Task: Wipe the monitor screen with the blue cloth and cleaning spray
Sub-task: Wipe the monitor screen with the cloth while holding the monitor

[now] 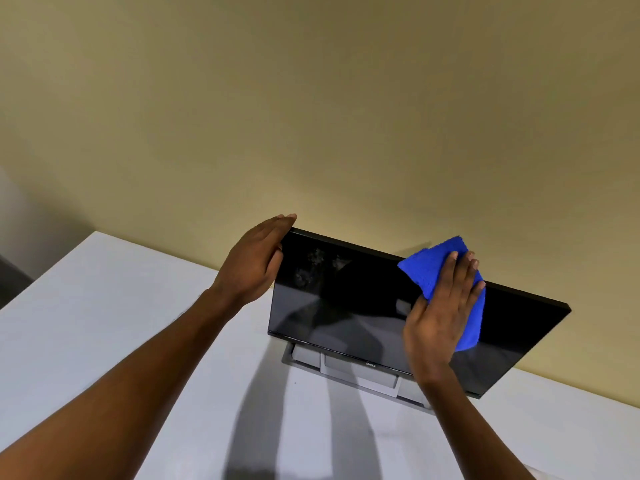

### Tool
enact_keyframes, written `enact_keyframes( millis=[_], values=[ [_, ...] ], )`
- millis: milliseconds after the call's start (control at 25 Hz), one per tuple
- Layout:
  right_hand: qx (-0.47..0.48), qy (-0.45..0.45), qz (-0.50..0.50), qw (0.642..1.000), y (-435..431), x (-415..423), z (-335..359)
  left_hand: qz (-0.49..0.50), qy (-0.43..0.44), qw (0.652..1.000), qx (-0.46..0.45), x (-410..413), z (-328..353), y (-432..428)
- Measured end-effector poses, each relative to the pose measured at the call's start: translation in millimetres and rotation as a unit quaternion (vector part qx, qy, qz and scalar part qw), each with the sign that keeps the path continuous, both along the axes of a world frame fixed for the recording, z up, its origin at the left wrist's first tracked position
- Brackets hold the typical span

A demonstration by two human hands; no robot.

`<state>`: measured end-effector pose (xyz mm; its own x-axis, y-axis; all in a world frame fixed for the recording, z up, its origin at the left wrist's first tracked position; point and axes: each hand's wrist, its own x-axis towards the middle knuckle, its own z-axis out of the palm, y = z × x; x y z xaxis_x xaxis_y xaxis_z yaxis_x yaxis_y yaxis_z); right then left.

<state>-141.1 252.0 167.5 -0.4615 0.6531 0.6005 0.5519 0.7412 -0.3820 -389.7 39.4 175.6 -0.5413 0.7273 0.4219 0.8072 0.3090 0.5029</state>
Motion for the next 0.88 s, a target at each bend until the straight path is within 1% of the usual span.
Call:
enact_keyframes(
  millis=[80,160,280,360,440,600,760,880],
  values=[
    [0.001,0.017,0.000,1.000,-9.9,-16.1,0.4,-0.028,-0.029,0.999,0.005,-6.2,1.7,-3.1],
    [0.018,0.001,0.002,1.000,-19.0,-34.2,0.7,-0.038,-0.036,0.999,0.004,-10.6,1.1,-3.1],
    [0.079,-0.073,0.014,0.994,-36.7,-61.3,-2.7,-0.051,-0.043,0.998,0.007,-13.8,-3.7,-3.7],
    [0.133,-0.124,0.043,0.982,-47.1,-75.6,-8.3,-0.057,-0.053,0.997,0.015,-14.0,-6.0,-2.8],
    [0.170,-0.156,0.070,0.970,-52.0,-87.2,-13.7,-0.062,-0.061,0.996,0.023,-13.5,-9.3,-1.5],
    [0.232,-0.204,0.112,0.944,-53.9,-94.5,-25.3,-0.055,-0.024,0.998,0.008,-4.5,-21.8,3.1],
    [0.299,-0.247,0.184,0.903,-55.1,-96.0,-44.0,-0.034,-0.002,0.999,0.015,-4.5,-25.2,7.2],
    [0.333,-0.317,0.259,0.850,-62.1,-88.1,-66.6,-0.035,-0.006,0.999,0.025,-5.3,-25.9,5.9]
  ],
)
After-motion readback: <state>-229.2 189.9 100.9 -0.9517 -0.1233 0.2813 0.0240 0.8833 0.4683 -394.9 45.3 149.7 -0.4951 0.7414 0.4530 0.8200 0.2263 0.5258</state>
